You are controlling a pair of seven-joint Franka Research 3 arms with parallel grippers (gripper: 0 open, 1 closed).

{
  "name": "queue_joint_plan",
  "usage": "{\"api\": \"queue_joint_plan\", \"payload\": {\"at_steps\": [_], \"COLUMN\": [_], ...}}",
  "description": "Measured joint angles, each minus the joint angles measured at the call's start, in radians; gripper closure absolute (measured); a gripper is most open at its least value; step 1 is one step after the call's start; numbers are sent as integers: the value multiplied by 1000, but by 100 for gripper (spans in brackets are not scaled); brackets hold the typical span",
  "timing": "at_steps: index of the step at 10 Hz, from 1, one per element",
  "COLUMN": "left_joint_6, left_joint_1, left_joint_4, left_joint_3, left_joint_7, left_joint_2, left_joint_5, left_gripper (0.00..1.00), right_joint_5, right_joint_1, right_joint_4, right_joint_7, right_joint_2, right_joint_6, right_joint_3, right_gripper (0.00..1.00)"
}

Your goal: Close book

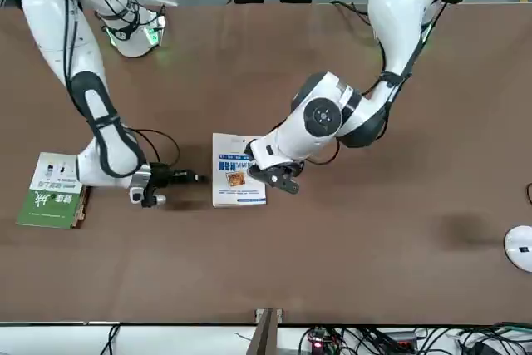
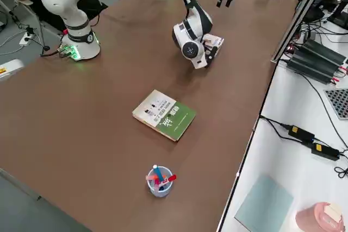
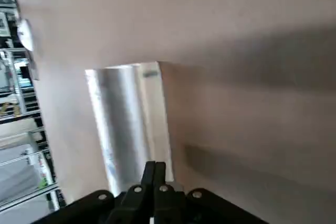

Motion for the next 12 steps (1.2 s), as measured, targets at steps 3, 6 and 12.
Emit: {"api": "queue_joint_plan", "payload": {"at_steps": [3,6,12], "left_joint_6": [-44,-110,-228], "left_joint_1": [3,10,55], "left_joint_4": [1,1,-1], "left_joint_3": [5,9,12], "left_joint_7": [0,2,3], "left_joint_2": [-50,-105,-183], "left_joint_5": [82,135,259], "left_gripper": [0,0,0], "right_joint_5": [-70,-194,-609], "right_joint_1": [-68,-107,-105], "right_joint_4": [13,45,221], "right_joint_7": [17,24,137], "right_joint_2": [-41,-60,-70], "right_joint_6": [-89,-111,-104], "right_joint_3": [-2,-5,-21], "right_gripper": [99,99,65]}}
